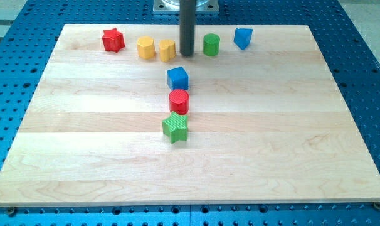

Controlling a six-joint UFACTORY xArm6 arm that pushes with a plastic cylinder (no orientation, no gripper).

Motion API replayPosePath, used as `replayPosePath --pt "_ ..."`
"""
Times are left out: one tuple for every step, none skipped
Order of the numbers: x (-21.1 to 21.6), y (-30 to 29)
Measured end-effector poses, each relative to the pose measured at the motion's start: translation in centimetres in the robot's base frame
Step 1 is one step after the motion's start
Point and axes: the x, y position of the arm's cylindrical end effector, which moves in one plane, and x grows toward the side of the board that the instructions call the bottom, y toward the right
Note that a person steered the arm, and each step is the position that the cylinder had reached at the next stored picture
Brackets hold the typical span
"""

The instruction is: Place the green circle right to the red circle

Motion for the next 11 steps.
replayPosePath --pt "1.0 0.9" --pt "-6.7 3.2" --pt "-6.9 4.7" --pt "-2.3 9.5" --pt "7.4 9.4" --pt "8.3 10.4" --pt "3.7 8.7" --pt "5.2 5.4" --pt "13.0 5.4" --pt "10.4 5.7" --pt "10.5 2.4"
